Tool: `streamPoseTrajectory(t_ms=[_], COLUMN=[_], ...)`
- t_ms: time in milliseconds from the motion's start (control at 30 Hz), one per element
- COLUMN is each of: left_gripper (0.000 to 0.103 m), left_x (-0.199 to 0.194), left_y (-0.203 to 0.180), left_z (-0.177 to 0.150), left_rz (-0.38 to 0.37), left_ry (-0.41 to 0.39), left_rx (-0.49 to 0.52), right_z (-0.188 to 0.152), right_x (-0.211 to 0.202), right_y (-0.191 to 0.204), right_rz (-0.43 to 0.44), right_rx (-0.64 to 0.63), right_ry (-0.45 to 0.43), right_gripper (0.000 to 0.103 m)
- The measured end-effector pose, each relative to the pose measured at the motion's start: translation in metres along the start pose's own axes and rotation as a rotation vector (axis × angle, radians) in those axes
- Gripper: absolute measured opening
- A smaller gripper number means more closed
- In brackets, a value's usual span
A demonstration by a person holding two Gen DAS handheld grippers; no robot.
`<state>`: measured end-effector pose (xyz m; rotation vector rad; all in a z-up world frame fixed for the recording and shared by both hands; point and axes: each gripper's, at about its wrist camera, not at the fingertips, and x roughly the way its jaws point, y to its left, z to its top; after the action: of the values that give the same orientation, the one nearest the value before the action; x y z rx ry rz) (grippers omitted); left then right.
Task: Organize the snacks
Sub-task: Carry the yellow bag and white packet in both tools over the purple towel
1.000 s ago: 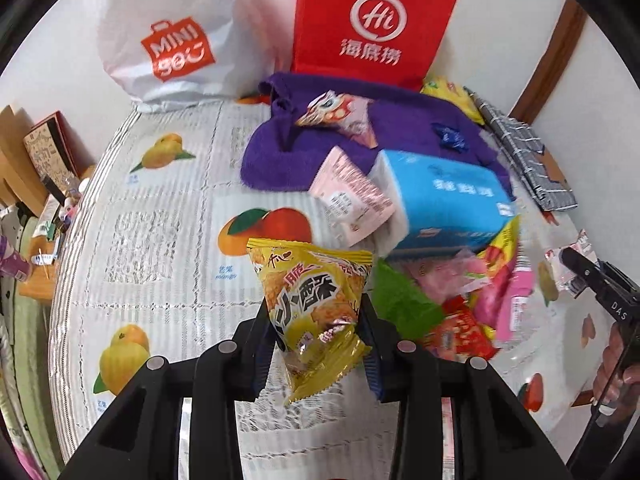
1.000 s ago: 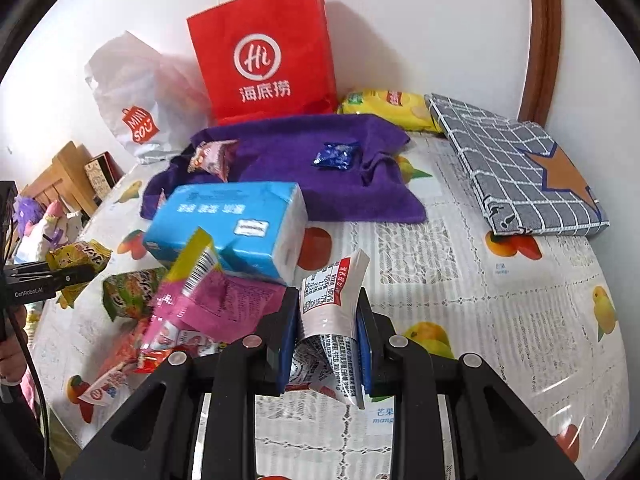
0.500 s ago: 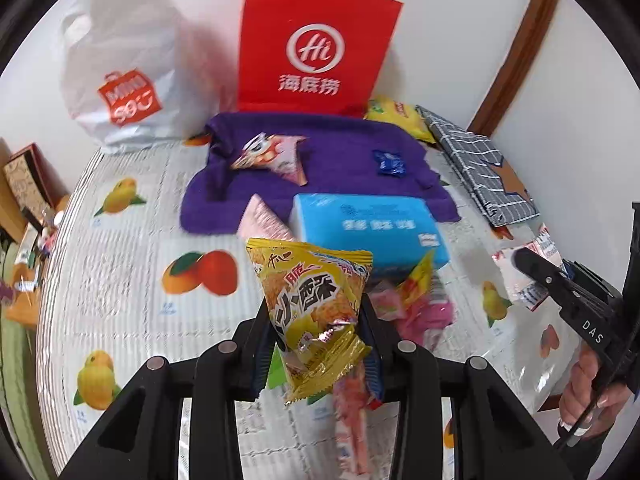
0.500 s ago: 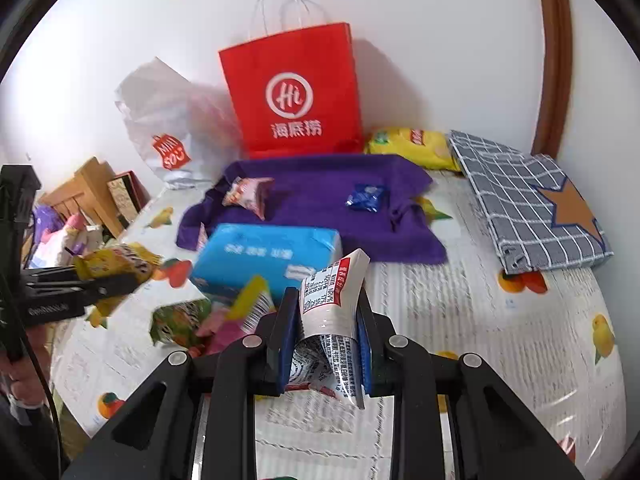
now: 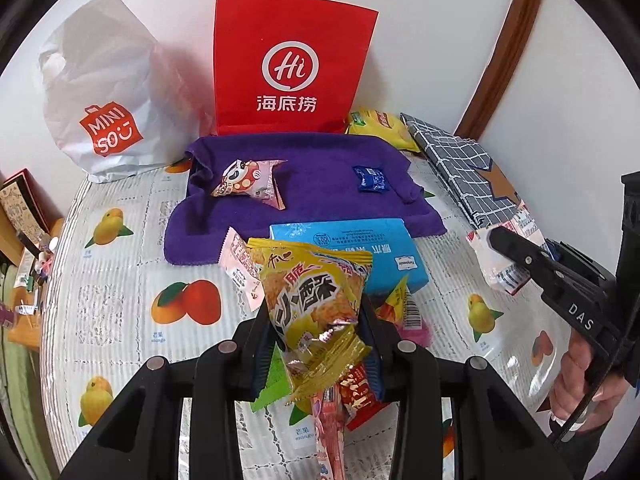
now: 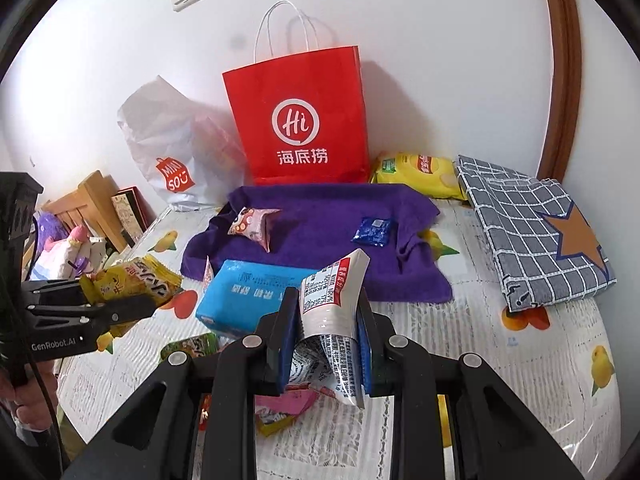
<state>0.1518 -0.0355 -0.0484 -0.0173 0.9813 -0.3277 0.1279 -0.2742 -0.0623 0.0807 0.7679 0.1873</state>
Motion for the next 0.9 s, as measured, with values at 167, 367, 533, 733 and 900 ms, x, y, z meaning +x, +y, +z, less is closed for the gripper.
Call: streamPoseTrajectory(t_ms=[167, 367, 533, 733, 900], left_gripper=[0.036, 0.036, 0.036, 0.036, 0.036], left_x=[0.004, 0.006, 0.009, 0.017, 0.028], left_y=[0.005, 0.009, 0.016, 0.028, 0.041], left_z=[0.006, 0.015, 0.026, 0.041, 0.056], left_rz=[0.001, 0.0, 0.004, 0.018, 0.029], left_ry=[0.002, -0.002, -0.009, -0.013, -0.014], left_rx=[-0.002, 0.001, -0.005, -0.017, -0.034], right_z=[0.009, 0.019, 0.026, 0.036, 0.048], right_x=[0.003, 0.008, 0.016, 0.029, 0.045], right_y=[0.0, 0.003, 0.003, 0.002, -0.002], right_rz=[0.003, 0.0, -0.004, -0.009, -0.016], right_rx=[0.002, -0.001, -0.002, -0.008, -0.007], right_ry=[-0.017, -0.03, -0.026, -0.017, -0.006], right_gripper=[0.026, 0.026, 0.026, 0.026, 0.026])
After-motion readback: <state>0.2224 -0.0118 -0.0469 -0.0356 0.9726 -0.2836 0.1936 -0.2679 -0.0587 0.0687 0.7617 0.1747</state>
